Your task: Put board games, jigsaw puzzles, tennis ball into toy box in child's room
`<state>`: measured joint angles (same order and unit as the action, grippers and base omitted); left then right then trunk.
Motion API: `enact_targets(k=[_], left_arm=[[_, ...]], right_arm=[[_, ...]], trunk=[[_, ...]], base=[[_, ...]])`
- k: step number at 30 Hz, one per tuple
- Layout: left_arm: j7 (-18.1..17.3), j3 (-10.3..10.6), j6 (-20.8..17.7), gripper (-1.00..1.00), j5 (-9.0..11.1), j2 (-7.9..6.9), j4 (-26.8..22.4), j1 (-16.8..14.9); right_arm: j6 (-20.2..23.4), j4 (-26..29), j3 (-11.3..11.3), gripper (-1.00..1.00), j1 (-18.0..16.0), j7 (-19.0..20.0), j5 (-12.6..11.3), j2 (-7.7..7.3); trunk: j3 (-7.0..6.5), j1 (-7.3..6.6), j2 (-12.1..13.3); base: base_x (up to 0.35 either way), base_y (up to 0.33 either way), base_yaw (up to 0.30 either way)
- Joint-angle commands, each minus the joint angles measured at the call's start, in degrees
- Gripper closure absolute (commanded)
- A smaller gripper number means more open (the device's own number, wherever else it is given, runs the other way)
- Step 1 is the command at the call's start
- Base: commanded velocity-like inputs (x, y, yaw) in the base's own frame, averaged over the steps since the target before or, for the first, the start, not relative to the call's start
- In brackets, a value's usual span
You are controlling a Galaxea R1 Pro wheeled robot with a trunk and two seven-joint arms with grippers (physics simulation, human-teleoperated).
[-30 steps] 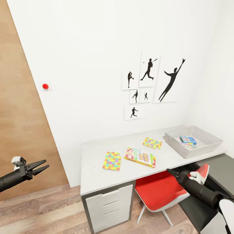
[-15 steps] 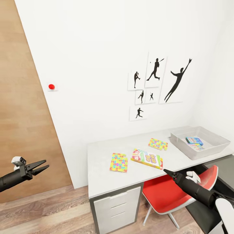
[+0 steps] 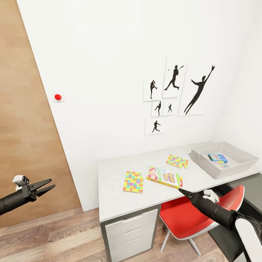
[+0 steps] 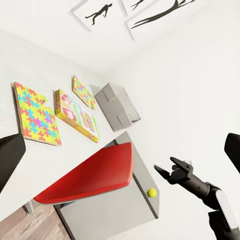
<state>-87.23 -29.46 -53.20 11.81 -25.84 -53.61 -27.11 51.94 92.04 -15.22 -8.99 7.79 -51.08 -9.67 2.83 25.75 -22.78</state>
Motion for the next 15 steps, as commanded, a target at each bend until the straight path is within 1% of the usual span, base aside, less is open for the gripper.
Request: enact_targets(k=[1, 5, 8, 12, 15], left_arm=[[-0.22, -0.02, -0.62, -1.00, -0.03, -0.01, 0.00, -0.05], [-0.22, -0.03, -0.60, -1.00, -0.03, -0.02, 0.00, -0.05], [-0.20, -0.04, -0.60, -1.00, -0.03, -0.01, 0.00, -0.05], [-0.22, -0.02, -0.59, -1.00, -0.03, -0.07, 0.00, -0.05], [-0.22, 0.00, -0.61, -1.00, -0.03, -0.06, 0.00, -0.05]], right_arm=[[0.28, 0.00, 0.19, -1.00, -0.14, 0.53, 0.59, 0.01], [0.20, 0.06, 2.37, -1.00, -0.98, 0.48, 0.82, 0.01], [0.22, 0.07, 3.20, -1.00, -1.21, 0.52, 0.86, 0.01], [0.29, 0.07, 3.63, -1.00, -1.36, 0.55, 0.89, 0.01], [0.32, 0.07, 3.74, -1.00, -1.41, 0.65, 0.89, 0.01]], trunk=[[0.13, 0.04, -0.13], [0.13, 0.04, -0.13], [0.13, 0.04, -0.13], [0.13, 0.04, -0.13], [0.13, 0.04, -0.13]], base=[[0.000, 0.000, 0.000], [0.000, 0.000, 0.000], [0.000, 0.000, 0.000], [0.000, 0.000, 0.018], [0.000, 0.000, 0.136]])
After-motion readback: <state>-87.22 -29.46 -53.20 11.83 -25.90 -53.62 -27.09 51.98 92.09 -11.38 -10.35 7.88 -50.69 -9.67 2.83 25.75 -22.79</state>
